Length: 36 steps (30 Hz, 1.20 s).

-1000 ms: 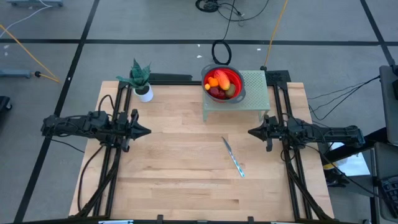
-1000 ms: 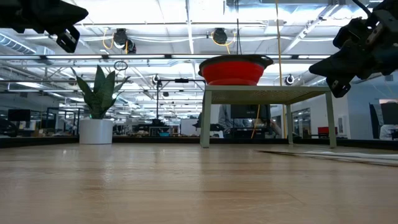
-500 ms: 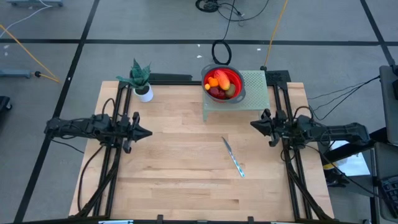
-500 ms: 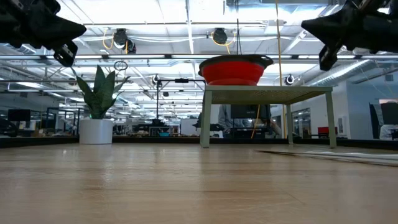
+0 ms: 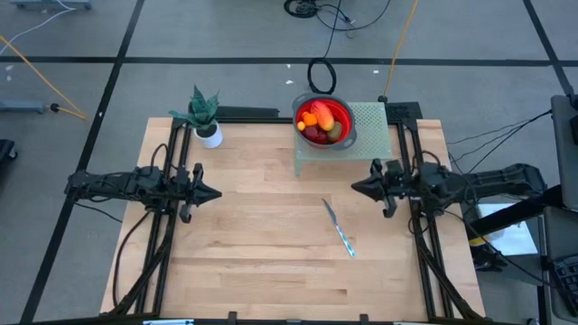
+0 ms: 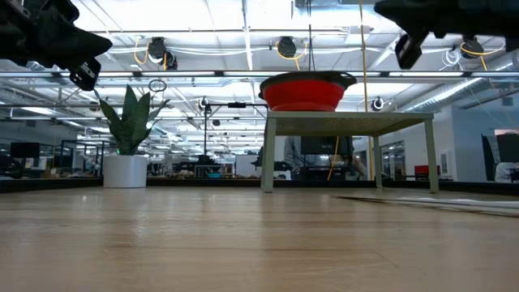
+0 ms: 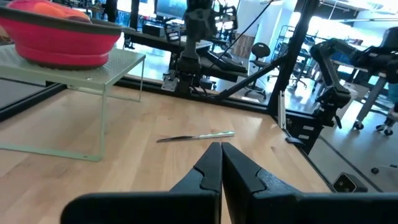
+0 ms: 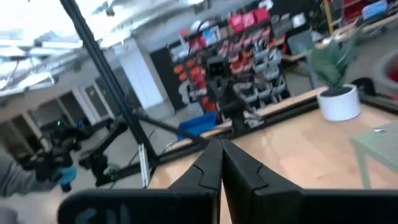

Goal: Pick & Place Fruit
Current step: Put the blue white knife to the right of the red basket on the shelf

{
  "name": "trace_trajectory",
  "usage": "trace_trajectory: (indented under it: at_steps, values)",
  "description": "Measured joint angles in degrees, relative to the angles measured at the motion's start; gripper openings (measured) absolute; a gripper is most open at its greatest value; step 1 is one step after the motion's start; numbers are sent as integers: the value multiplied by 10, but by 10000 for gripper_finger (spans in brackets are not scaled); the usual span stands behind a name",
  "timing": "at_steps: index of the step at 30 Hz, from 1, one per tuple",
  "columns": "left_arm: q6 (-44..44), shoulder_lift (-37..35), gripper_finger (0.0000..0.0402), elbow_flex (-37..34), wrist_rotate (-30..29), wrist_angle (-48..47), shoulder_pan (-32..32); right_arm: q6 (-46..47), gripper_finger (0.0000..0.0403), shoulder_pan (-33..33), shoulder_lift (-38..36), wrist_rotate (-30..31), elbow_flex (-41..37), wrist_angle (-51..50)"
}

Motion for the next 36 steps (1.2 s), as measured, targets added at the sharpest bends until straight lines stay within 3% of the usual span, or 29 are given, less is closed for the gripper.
trace_trajectory:
  at_steps: [9,22,36]
  values:
    - [0,0,4,0,0,-11,0,-7,0,56,98,2,112,-80]
    - [-6,0,2,0,0,-11,0,-6,0,122,228,49,200,-151]
    - [-11,0,4,0,0,-10,0,44,0,160,328,64,311,-331]
